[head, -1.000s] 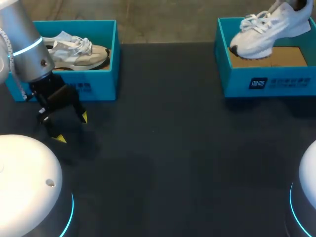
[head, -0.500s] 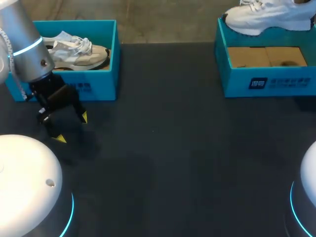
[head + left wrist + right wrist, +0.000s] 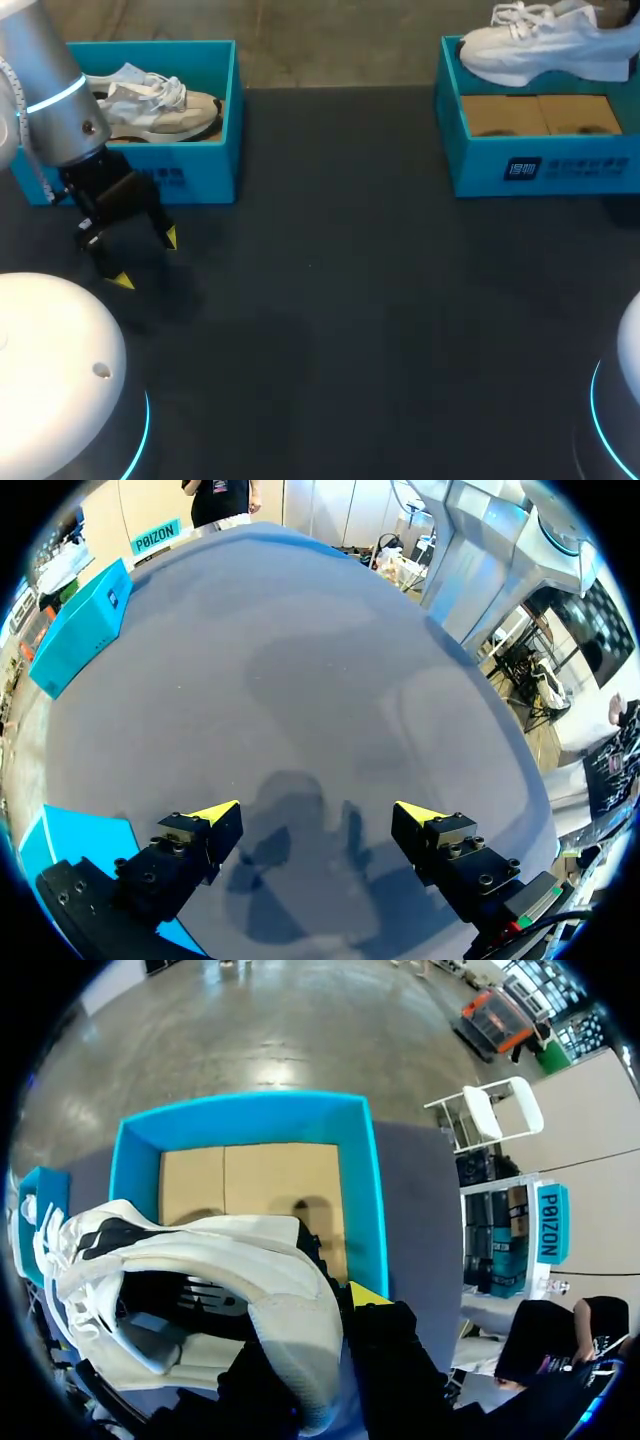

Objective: Take the shoe out of the shoebox, open the shoe tongue, remove and reinsert the insole, then place the shoe into the shoebox

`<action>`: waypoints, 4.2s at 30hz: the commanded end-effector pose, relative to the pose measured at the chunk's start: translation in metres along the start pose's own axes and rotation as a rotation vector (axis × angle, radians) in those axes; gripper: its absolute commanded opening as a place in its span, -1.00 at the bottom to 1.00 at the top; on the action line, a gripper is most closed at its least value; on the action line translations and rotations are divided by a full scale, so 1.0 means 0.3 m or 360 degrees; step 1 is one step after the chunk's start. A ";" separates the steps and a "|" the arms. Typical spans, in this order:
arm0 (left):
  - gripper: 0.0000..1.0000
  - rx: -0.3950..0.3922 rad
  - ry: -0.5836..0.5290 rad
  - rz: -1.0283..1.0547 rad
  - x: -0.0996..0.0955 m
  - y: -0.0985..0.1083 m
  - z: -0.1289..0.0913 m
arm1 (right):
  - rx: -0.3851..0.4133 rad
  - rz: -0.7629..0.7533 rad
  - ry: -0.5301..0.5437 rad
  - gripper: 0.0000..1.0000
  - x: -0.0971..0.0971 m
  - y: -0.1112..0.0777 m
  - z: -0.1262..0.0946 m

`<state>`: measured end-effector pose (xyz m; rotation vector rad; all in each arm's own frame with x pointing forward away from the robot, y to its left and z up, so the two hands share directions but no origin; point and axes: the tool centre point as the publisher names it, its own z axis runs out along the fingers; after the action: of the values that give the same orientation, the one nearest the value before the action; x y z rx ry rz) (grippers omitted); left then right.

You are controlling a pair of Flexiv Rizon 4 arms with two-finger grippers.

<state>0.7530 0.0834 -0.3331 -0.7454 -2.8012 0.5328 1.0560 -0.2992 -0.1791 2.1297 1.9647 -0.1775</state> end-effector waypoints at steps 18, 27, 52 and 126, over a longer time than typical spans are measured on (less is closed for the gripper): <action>1.00 -0.0003 0.0000 0.0001 0.003 0.000 -0.001 | -0.0042 -0.0090 -0.0014 -1.00 0.004 0.025 0.241; 1.00 -0.0003 0.0000 0.0001 0.003 0.000 -0.001 | -0.0021 -0.0073 -0.0024 -1.00 0.027 0.015 0.259; 1.00 -0.0003 0.0000 0.0001 0.003 0.000 -0.001 | 0.0027 -0.0009 -0.0005 -1.00 -0.073 -0.008 0.274; 1.00 -0.0003 0.0000 0.0001 0.003 0.000 -0.001 | 0.0140 0.0043 0.0024 -1.00 -0.011 -0.185 0.667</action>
<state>0.7530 0.0834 -0.3330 -0.7455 -2.8012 0.5327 1.0176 -0.3477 -0.3728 2.2144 1.9706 -0.2602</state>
